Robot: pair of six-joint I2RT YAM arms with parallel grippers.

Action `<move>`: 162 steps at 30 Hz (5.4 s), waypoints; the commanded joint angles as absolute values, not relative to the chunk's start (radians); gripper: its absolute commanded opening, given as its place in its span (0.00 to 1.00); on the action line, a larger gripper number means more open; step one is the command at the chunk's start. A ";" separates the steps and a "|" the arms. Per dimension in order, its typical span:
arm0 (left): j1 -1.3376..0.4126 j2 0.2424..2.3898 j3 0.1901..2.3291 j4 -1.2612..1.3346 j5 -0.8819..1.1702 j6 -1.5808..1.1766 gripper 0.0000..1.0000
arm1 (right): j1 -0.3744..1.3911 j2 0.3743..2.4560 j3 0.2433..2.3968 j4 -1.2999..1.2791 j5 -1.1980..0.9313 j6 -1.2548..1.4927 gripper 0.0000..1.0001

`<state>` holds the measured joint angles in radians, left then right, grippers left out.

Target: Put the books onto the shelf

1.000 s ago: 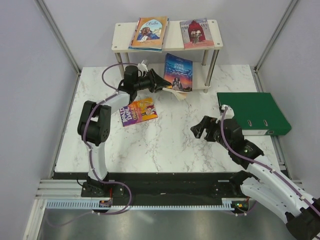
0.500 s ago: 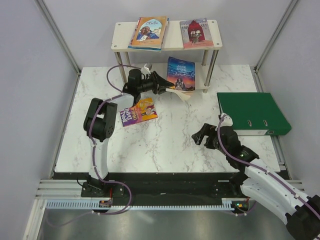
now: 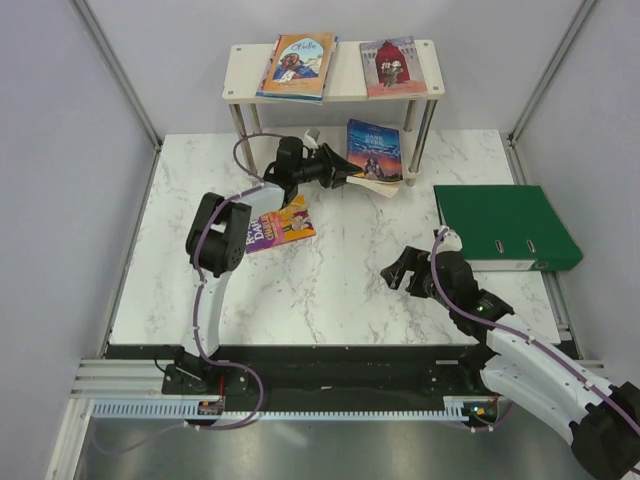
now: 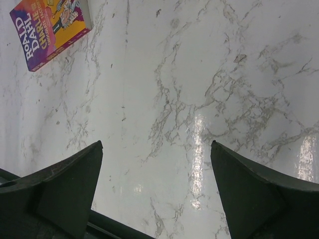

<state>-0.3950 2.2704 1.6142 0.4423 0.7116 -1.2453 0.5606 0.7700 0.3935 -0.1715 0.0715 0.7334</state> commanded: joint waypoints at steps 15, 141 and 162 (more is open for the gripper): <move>-0.411 2.534 2.207 0.221 0.632 -1.311 0.10 | 0.558 0.781 0.377 -0.127 0.049 0.738 0.96; -0.002 1.611 0.939 -0.333 0.153 -0.712 0.71 | 0.676 2.344 1.686 0.058 -0.100 0.702 0.68; -0.003 1.674 0.937 -0.334 0.169 -0.680 0.71 | 0.718 2.312 1.548 0.219 -0.385 0.769 0.00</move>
